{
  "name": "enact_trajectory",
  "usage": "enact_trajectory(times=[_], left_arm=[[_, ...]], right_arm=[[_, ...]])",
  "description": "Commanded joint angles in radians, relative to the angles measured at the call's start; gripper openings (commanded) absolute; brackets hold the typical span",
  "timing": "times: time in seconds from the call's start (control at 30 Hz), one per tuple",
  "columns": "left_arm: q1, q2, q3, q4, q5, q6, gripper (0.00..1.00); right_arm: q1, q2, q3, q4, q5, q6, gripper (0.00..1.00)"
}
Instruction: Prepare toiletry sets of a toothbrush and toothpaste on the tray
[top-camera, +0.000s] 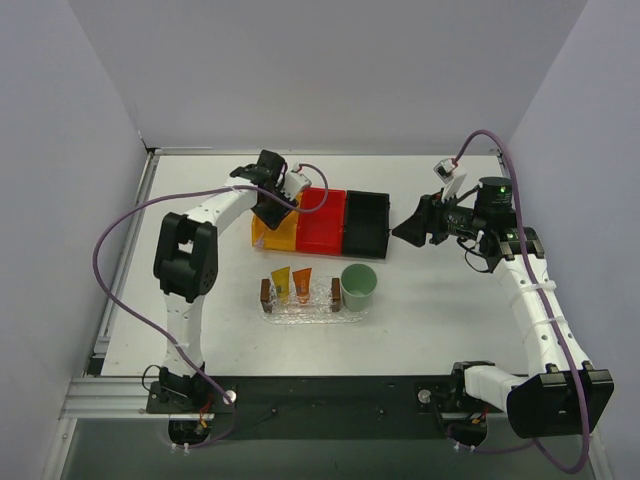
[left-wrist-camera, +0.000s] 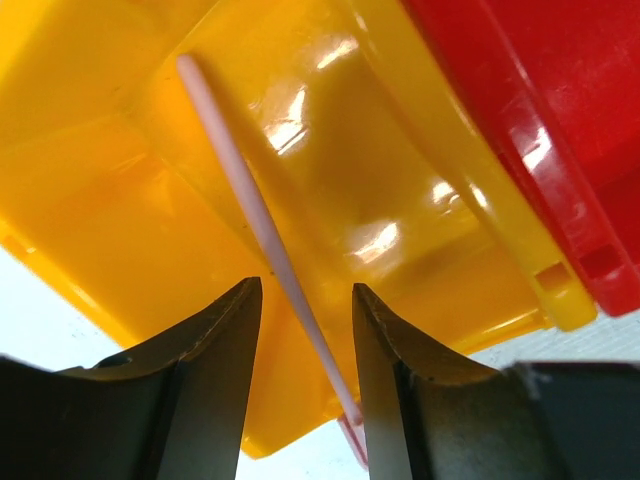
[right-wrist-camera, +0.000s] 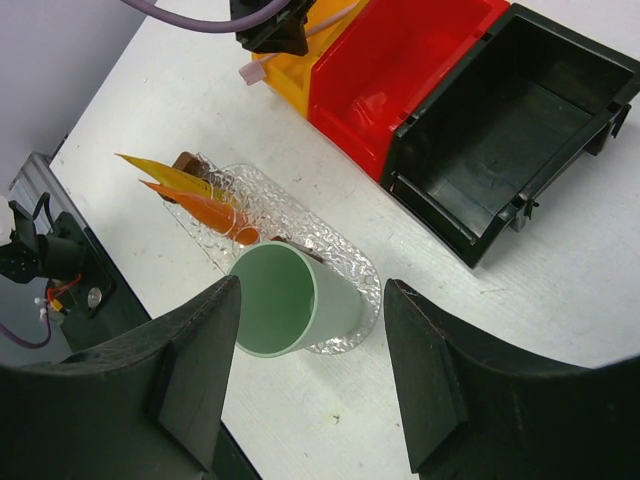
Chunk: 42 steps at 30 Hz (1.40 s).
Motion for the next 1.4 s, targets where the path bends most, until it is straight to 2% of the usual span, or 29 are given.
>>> enact_trajectory(times=[0.0, 0.37, 0.5, 0.63, 0.83, 1.0, 1.23, 1.37], left_arm=[[0.012, 0.019, 0.025, 0.027, -0.004, -0.003, 0.51], [0.018, 0.057, 0.025, 0.026, -0.013, 0.005, 0.49], [0.016, 0.052, 0.028, 0.029, -0.009, -0.001, 0.41], [0.015, 0.046, 0.057, 0.001, -0.009, -0.022, 0.28], [0.013, 0.031, 0.154, -0.081, -0.004, -0.093, 0.18], [0.009, 0.016, 0.238, -0.157, 0.008, -0.133, 0.0], [-0.001, -0.087, 0.323, -0.259, 0.054, -0.107, 0.0], [-0.019, -0.194, 0.271, -0.283, 0.227, -0.049, 0.0]], right_arm=[[-0.008, 0.003, -0.005, 0.022, -0.039, -0.017, 0.54], [-0.013, 0.008, -0.005, 0.022, -0.049, -0.016, 0.54], [-0.014, 0.008, -0.005, 0.02, -0.052, -0.016, 0.54], [-0.014, 0.008, -0.005, 0.019, -0.059, -0.016, 0.54], [-0.016, 0.003, -0.003, 0.017, -0.069, -0.016, 0.54], [-0.018, -0.003, -0.005, 0.016, -0.073, -0.016, 0.54], [-0.016, 0.005, 0.031, 0.01, -0.082, -0.005, 0.54], [0.002, 0.028, 0.09, -0.023, -0.076, -0.005, 0.55]])
